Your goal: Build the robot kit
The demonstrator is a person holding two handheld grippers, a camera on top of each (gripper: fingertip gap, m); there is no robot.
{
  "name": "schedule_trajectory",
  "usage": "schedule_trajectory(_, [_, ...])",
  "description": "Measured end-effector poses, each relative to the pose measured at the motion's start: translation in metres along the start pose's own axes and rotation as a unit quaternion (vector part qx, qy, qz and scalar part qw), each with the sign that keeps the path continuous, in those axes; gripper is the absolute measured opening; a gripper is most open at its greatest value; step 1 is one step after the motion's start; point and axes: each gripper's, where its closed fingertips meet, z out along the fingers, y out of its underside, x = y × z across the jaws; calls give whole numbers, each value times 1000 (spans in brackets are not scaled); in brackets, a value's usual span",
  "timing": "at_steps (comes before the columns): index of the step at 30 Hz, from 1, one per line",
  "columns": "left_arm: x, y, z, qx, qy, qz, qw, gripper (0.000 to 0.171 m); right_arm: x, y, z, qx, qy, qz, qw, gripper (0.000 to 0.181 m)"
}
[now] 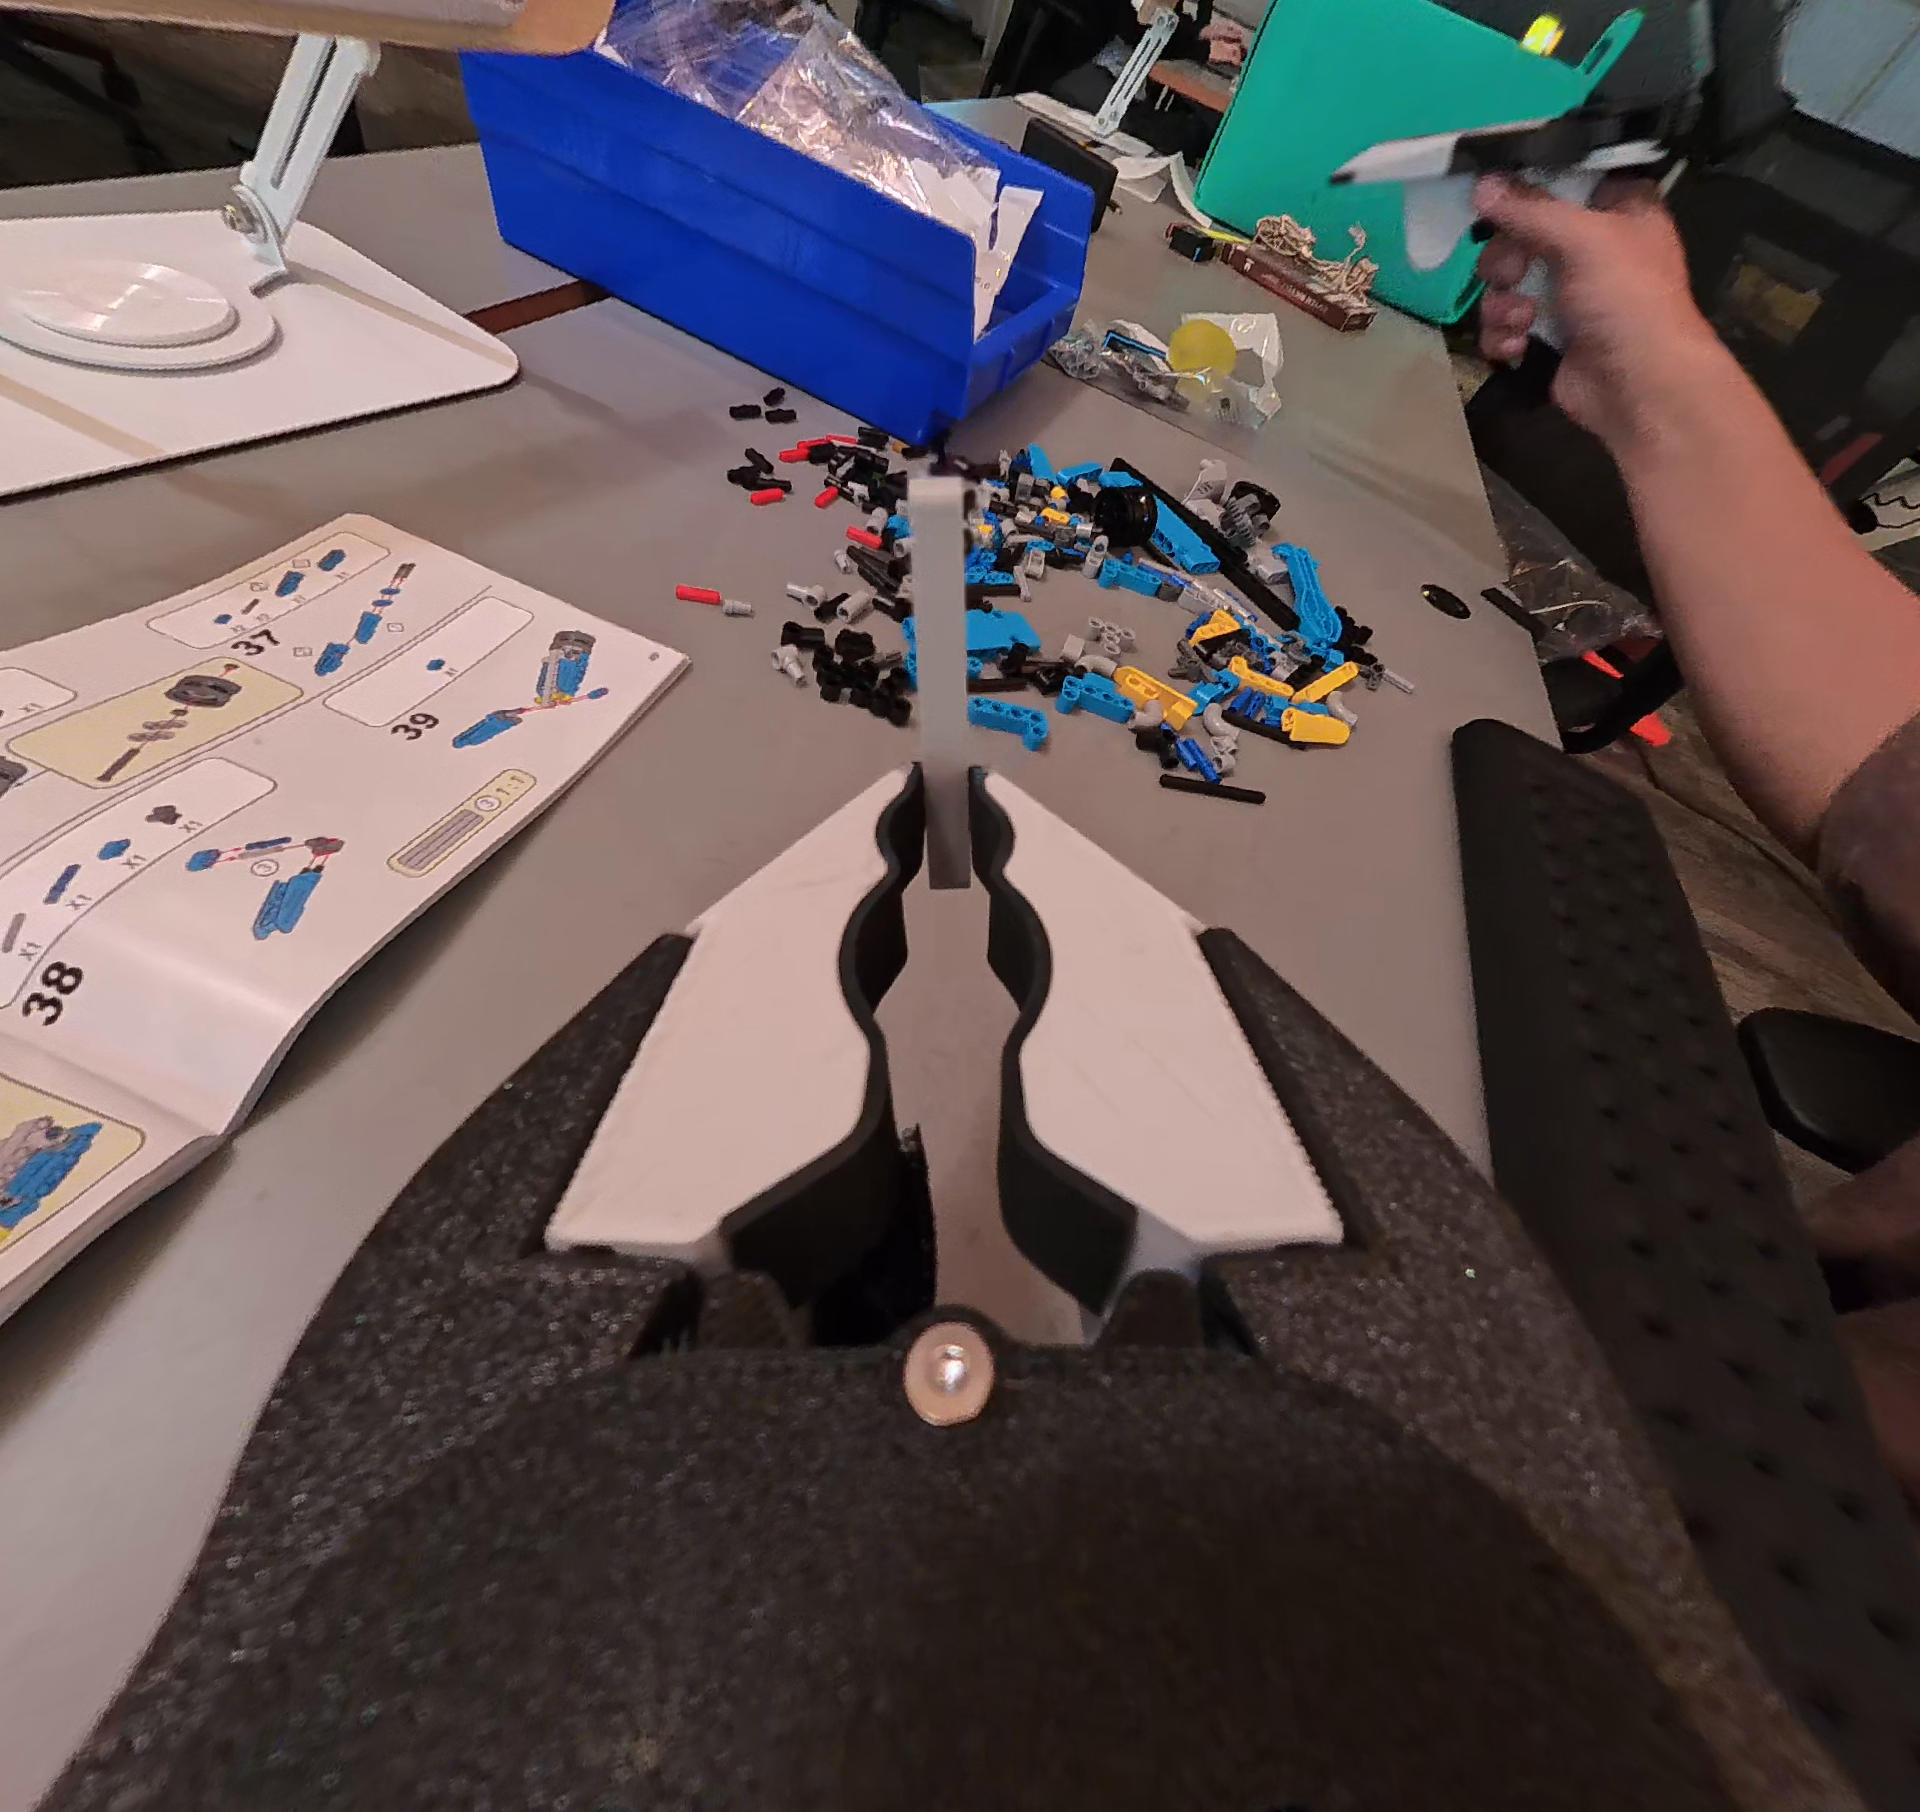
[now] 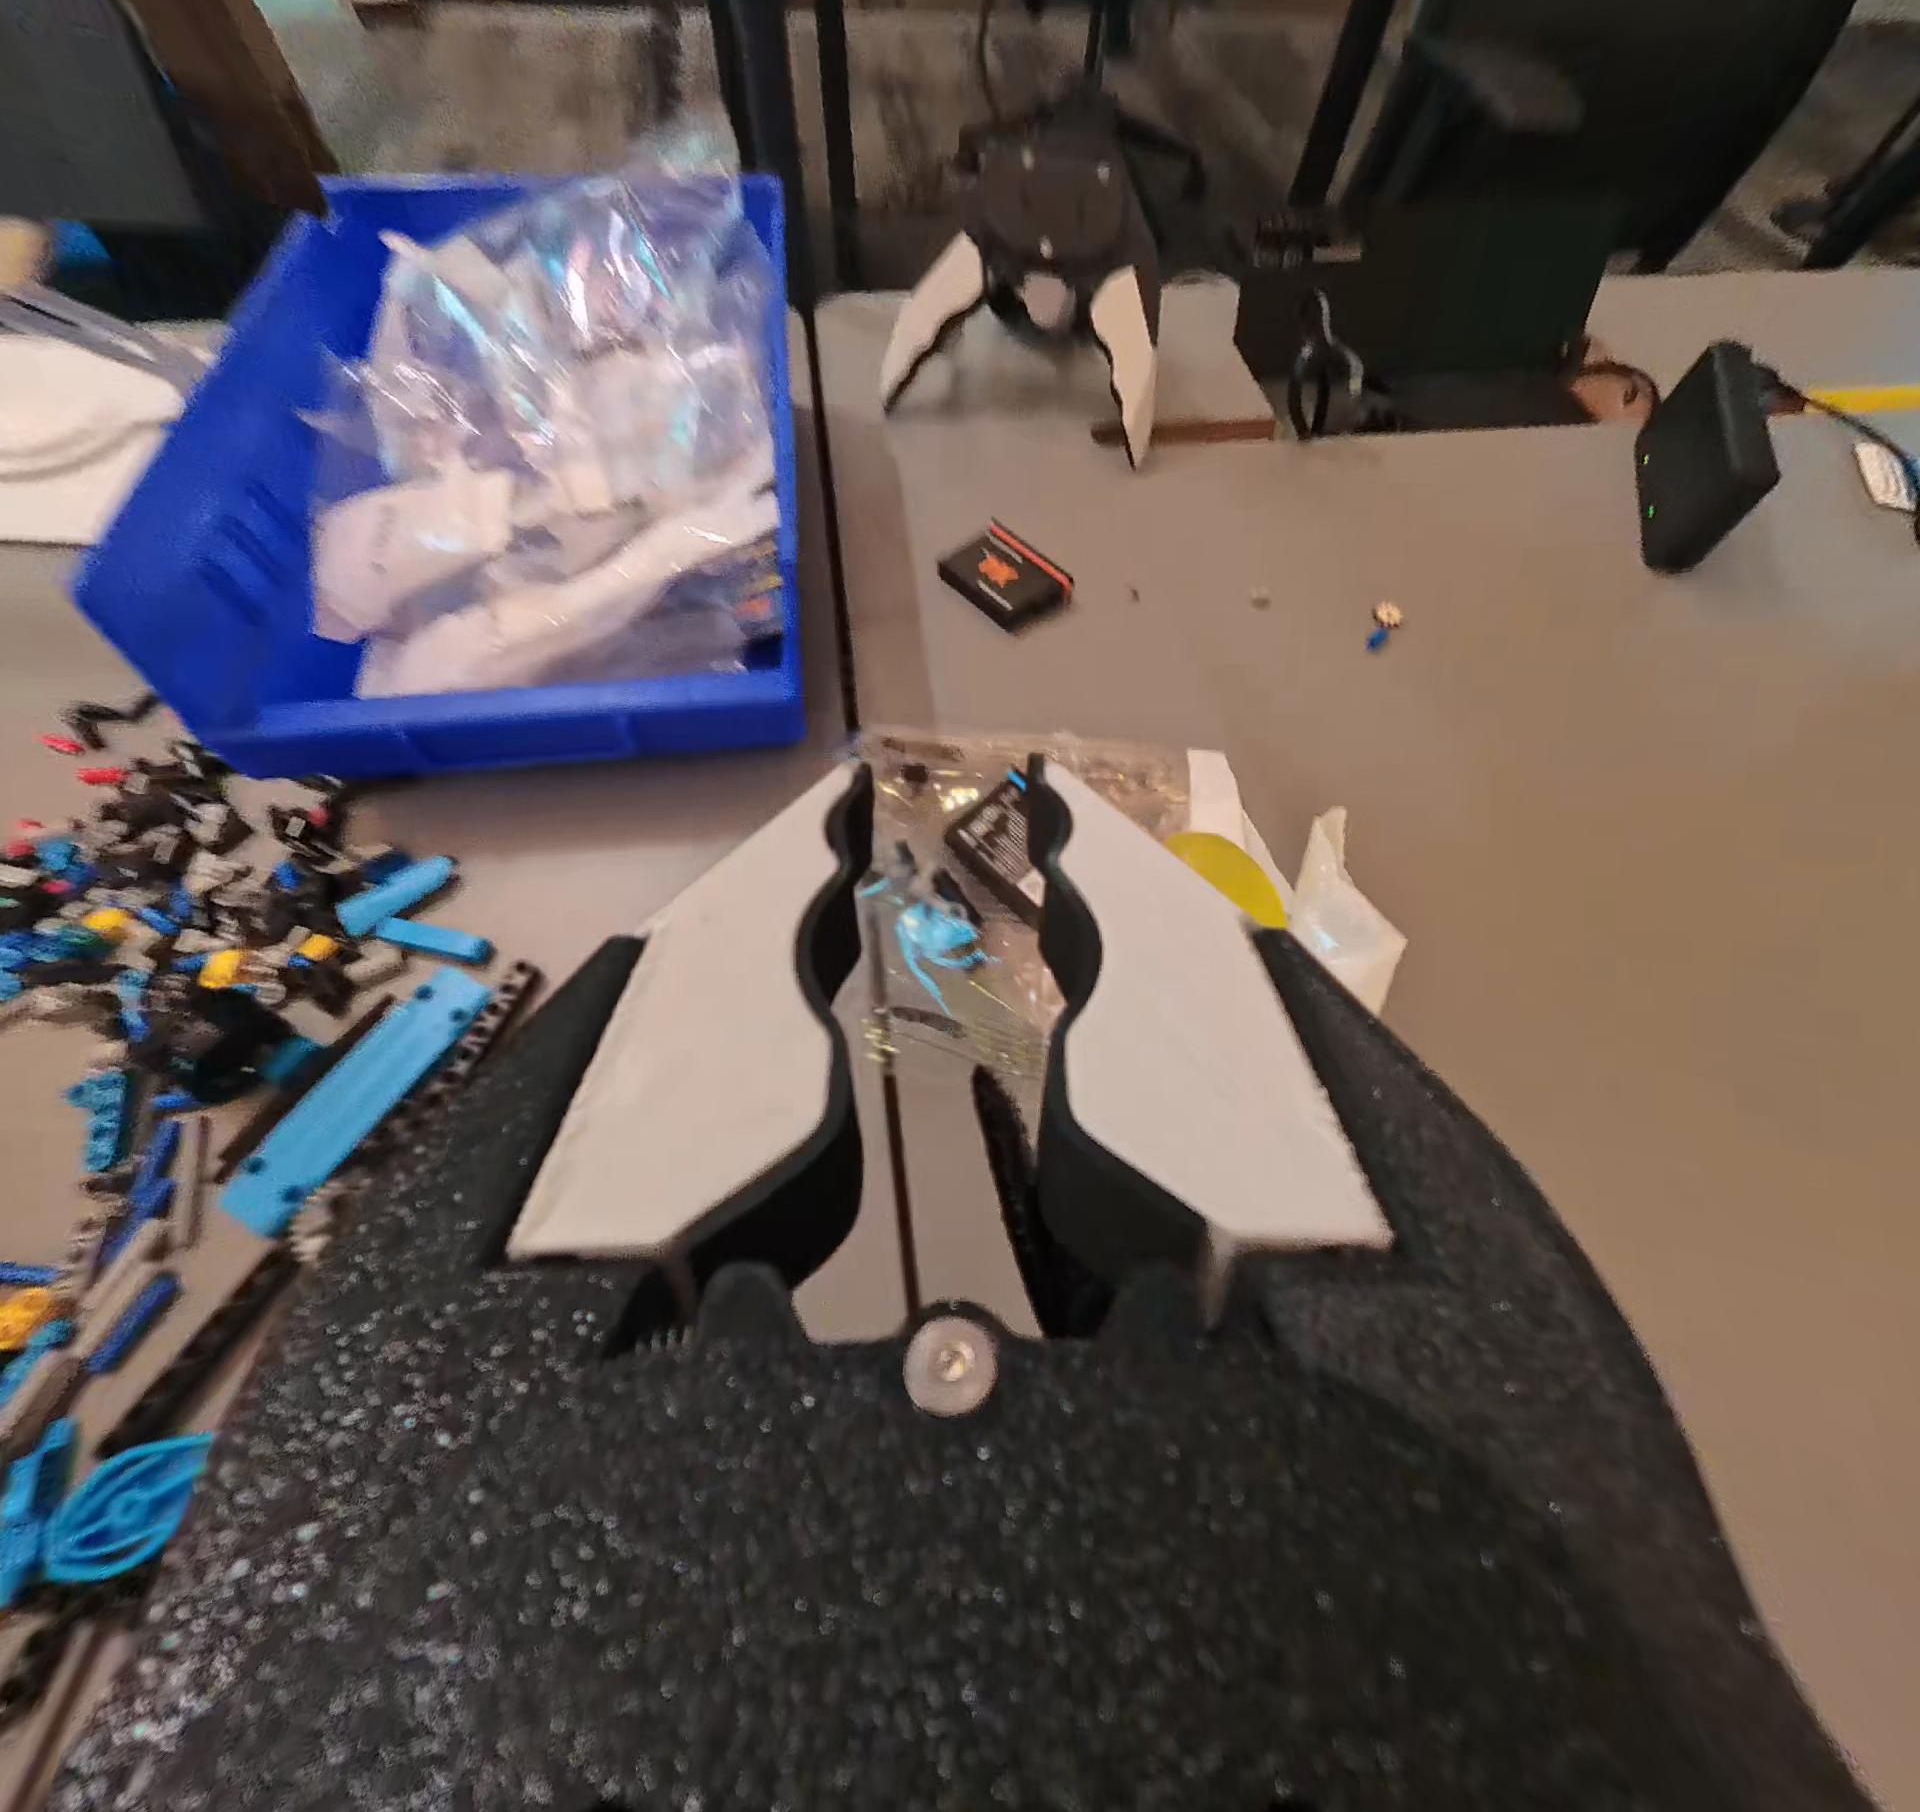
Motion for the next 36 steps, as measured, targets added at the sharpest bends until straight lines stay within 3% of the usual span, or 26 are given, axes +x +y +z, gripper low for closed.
schedule_trajectory(6, [-12,7,-3,-13,-23,-6,1000,7,-61,-37,-21,74,-77,78,991,35])
schedule_trajectory(7, [-17,4,-2,-13,-27,-11,999,7,-95,-52,-20,96,-117,86,985,42])
schedule_trajectory(10, [-33,-16,4,-10,-44,-38,998,7,-246,-84,-9,99,-282,25,954,35])
schedule_trajectory(12, [-36,-34,4,11,-37,-40,998,7,-364,-84,-14,68,-434,-20,898,33])
schedule_trajectory(14, [-34,-44,-1,34,-6,-53,998,7,-462,-78,-30,43,-564,-16,825,34])
schedule_trajectory(16, [-30,-45,-8,48,24,-74,996,7,-532,-57,-39,16,-647,-17,762,35])
schedule_trajectory(18, [-28,-40,-15,48,45,-91,994,7,-573,-23,-31,-26,-676,-11,736,38])
schedule_trajectory(21, [-21,-31,-24,32,72,-93,992,7,-590,-2,-34,-60,-716,32,695,42])
schedule_trajectory(24, [-9,-33,-32,34,123,-109,986,7,-585,-2,-35,-34,-729,49,682,25])
schedule_trajectory(26, [-5,-31,-35,26,145,-114,982,7,-587,3,-43,-74,-762,79,638,22])
schedule_trajectory(27, [-4,-28,-36,18,152,-116,981,7,-589,7,-43,-89,-766,81,631,25])
schedule_trajectory(29, [-9,-23,-37,10,148,-128,981,7,-590,10,-47,-87,-774,72,624,8])
schedule_trajectory(36, [-26,-45,-56,92,155,-180,967,7,-585,-1,-37,-70,-753,145,638,7])
